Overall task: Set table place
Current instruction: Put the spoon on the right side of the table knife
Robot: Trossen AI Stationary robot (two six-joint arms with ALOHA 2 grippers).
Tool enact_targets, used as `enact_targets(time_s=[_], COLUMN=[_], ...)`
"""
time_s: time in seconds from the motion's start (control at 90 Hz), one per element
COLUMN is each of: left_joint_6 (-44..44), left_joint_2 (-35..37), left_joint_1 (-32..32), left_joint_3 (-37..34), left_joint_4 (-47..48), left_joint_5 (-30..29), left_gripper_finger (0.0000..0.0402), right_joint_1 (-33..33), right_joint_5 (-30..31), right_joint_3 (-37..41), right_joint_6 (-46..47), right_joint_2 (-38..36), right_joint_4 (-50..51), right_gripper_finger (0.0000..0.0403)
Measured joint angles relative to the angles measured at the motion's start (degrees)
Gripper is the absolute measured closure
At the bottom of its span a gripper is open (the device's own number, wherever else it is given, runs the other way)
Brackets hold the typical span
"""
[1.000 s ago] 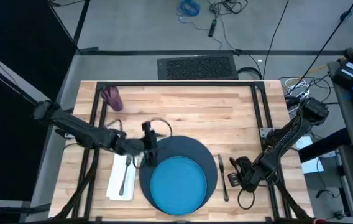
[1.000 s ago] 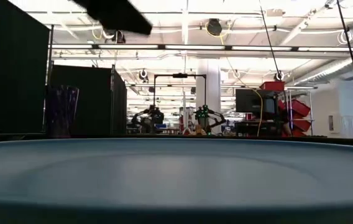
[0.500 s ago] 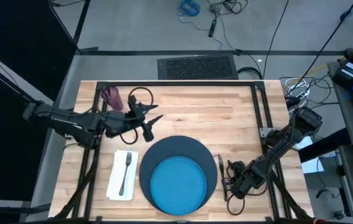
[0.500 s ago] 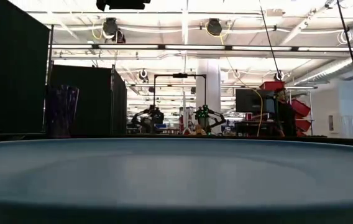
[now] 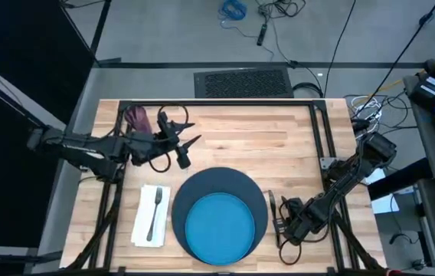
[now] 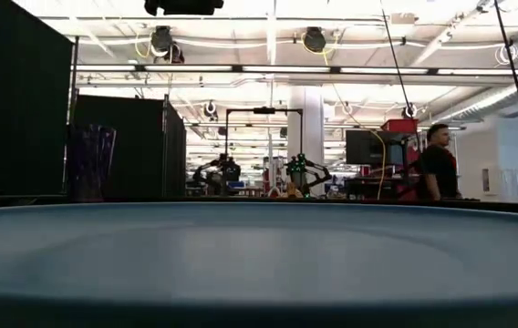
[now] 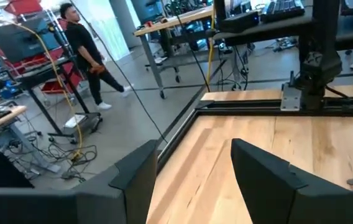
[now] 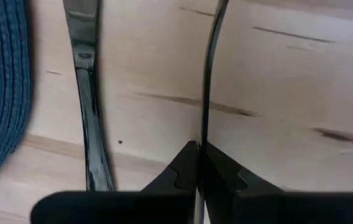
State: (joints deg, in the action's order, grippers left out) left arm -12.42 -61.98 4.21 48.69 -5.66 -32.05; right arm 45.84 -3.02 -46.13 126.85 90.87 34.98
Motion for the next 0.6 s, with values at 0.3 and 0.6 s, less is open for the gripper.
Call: enact_targets(time_s=[0.3, 0.6], left_joint_6=[0.06, 0.08], left_joint_2=[0.00, 0.00], left_joint_1=[-0.09, -0.09], left_joint_3=[0.00, 0.00], left_joint_4=[0.07, 0.17], left_joint_5=[0.57, 0.60], left_gripper_finger=[0.0212, 0.0212], right_joint_1=[0.00, 0.00], right_joint_5=[-1.71, -1.67], right_joint_3=[0.00, 0.00], right_joint_6=[0.01, 0.01], right_joint_2=[0.00, 0.00], right_joint_4=[0.07, -0.55], right_gripper_finger=[0.0362, 0.0305])
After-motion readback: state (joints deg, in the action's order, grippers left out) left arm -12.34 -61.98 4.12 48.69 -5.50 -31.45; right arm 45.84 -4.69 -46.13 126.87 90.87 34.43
